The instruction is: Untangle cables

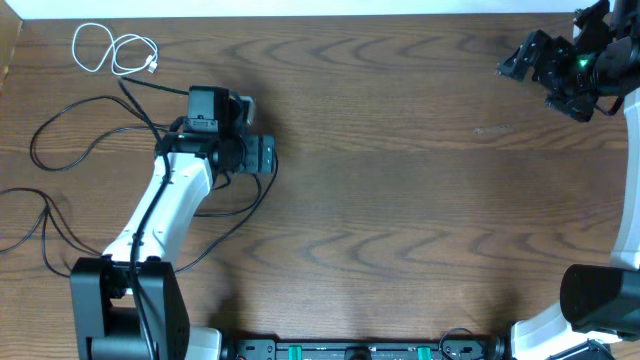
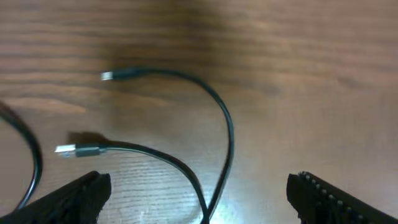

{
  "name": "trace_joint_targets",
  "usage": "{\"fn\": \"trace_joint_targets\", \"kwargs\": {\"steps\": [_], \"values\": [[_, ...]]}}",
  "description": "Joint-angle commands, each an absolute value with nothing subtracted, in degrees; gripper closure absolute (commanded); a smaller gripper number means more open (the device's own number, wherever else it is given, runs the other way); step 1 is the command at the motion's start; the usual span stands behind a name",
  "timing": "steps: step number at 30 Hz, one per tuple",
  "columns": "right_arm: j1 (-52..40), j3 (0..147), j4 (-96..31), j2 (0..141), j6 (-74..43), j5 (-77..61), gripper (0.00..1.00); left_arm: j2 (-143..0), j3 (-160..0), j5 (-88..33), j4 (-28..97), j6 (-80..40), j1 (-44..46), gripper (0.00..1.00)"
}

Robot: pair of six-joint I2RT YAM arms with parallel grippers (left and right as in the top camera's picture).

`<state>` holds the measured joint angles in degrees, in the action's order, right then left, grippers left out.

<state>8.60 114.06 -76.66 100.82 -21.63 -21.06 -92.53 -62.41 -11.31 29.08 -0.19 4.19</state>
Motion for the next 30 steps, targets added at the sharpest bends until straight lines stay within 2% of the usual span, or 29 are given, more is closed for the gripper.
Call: {"fn": "trace_joint_targets", "kwargs": {"steps": [1,8,15,26,28,30], "values": [[8.14,114.83,-76.75,100.09,-20.97,-21.39,0.01,-95.94,-63.22,-8.19,29.34,-10.13,3.95,0.04],[8.14,114.83,-76.95,100.09,-20.93,-21.34,0.01,-103.11,-63.22,-2.28,28.64,-22.7,3.95,0.14],[8.14,114.83,-76.75,100.09,-20.95,-21.37,0.01,-105.49,-63.22,-2.31,25.32,-23.29,3.95,0.5],[8.14,114.83,-76.95,100.09,-20.95,-21.34,0.01,-110.61,-63.22,-2.26,25.52,-27.11,3.95,0.54],[8.14,114.83,-76.95,100.09,-20.95,-21.34,0.01,-111.42,-63.22,-2.26,25.3,-27.11,3.95,0.64],[8.14,114.83,-76.97,100.09,-20.95,-21.34,0.01,-112.22,-63.22,-2.24,25.34,-27.09,3.95,0.8]]}}
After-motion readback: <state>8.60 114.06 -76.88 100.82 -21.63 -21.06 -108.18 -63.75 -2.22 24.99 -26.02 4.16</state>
